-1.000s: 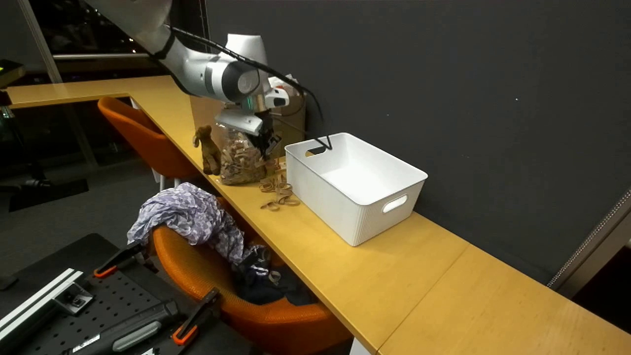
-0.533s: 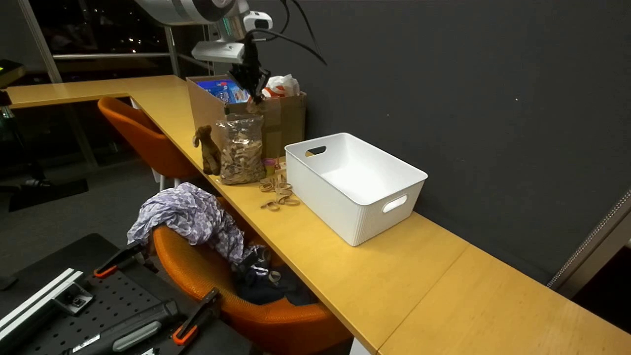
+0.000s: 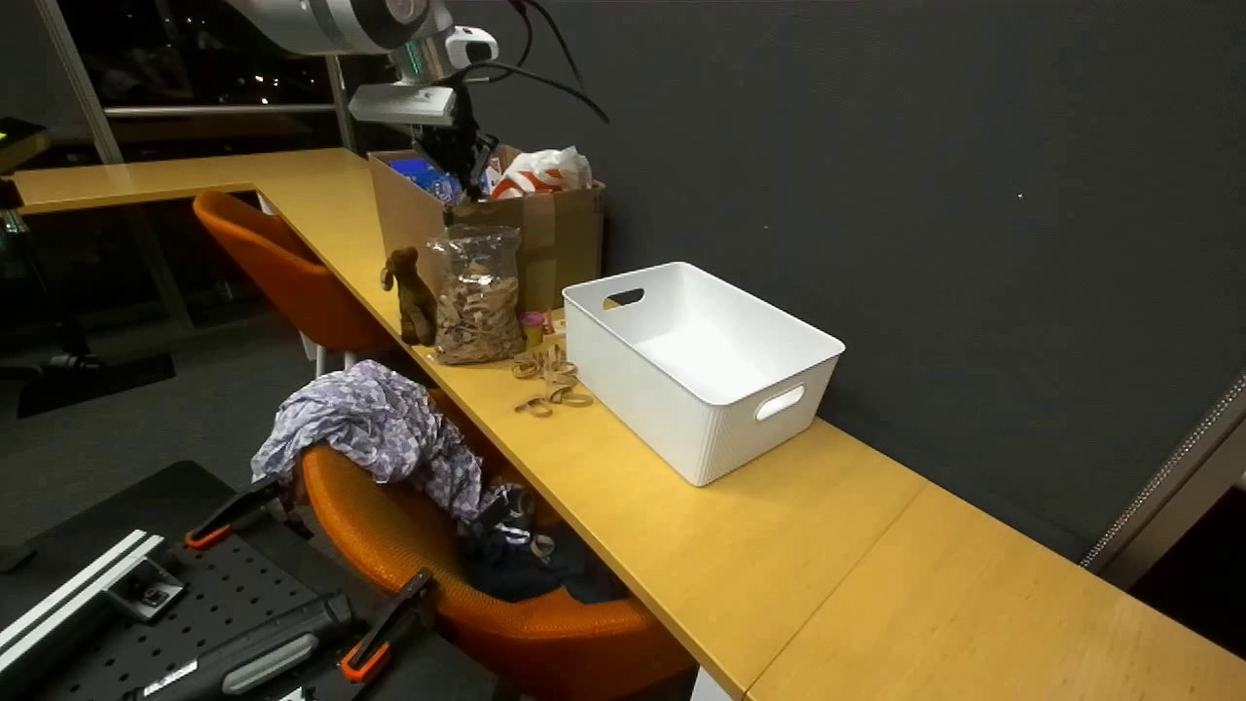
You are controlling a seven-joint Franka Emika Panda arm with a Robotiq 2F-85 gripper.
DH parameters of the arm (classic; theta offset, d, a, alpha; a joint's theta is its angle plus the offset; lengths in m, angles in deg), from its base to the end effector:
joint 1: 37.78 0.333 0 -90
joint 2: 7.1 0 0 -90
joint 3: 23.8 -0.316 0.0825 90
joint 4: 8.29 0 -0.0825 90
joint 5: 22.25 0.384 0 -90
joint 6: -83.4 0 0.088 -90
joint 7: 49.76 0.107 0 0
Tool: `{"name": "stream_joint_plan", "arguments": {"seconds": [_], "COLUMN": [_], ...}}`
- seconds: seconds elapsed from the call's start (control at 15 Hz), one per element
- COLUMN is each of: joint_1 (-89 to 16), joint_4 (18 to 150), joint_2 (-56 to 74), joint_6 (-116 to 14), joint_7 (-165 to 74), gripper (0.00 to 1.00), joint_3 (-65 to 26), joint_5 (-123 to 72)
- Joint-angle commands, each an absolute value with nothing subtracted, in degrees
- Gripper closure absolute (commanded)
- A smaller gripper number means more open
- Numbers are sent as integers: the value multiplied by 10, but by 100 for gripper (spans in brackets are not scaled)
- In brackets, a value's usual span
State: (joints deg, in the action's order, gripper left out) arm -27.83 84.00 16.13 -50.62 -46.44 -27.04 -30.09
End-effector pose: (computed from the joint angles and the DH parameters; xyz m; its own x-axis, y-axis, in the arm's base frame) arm 0.6831 0.1525 0.4268 0.9164 0.2413 0.3193 0.2267 -0.9704 0.0827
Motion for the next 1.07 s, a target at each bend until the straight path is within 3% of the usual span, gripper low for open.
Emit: {"name": "stream_joint_plan", "arguments": {"seconds": [0.0,0.73,0.87,1.0], "joint_1": [-273,-236,-237,-238], "joint_4": [796,688,684,684], "joint_2": [221,314,318,316], "joint_6": [-516,-515,-512,-510], "joint_7": [-498,-547,-548,-545], "gripper": [99,99,68,56], "joint_3": [-277,-272,-272,-270], "joint_5": [-317,-364,-360,-360]}}
